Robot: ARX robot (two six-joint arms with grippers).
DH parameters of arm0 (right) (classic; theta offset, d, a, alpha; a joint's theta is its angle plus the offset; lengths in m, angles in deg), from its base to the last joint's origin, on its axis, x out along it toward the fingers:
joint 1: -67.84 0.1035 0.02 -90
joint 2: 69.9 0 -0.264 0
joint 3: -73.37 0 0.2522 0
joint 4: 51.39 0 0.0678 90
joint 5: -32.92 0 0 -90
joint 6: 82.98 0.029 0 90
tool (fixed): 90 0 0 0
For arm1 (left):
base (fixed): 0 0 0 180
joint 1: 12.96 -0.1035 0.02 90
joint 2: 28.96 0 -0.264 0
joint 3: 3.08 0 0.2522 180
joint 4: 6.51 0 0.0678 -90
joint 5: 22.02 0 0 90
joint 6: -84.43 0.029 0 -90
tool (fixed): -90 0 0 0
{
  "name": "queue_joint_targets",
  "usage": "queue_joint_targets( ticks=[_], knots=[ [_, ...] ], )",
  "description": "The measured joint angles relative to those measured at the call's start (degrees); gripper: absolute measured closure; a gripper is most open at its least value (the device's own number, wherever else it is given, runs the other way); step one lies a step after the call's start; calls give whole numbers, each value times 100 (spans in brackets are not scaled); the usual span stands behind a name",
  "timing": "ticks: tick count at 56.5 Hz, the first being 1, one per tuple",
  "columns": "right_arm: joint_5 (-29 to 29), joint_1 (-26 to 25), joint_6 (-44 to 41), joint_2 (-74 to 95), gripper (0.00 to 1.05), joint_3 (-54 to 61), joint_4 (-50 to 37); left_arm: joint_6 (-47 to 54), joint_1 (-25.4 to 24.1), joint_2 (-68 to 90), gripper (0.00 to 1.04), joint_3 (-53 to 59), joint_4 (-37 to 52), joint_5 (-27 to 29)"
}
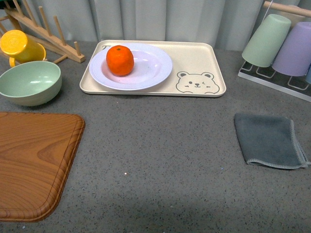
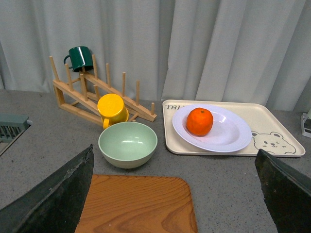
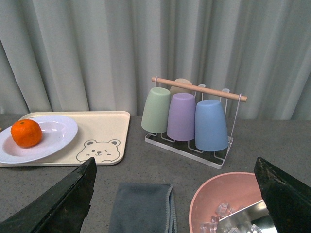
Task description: Place orange and plate with both arms
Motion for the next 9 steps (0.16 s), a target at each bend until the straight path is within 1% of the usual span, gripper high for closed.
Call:
queue_joint_targets(
  ticks=[9],
  knots=[
    [0,0,0,0,9,0,0,0,0,0,7,0,0,0]
  ],
)
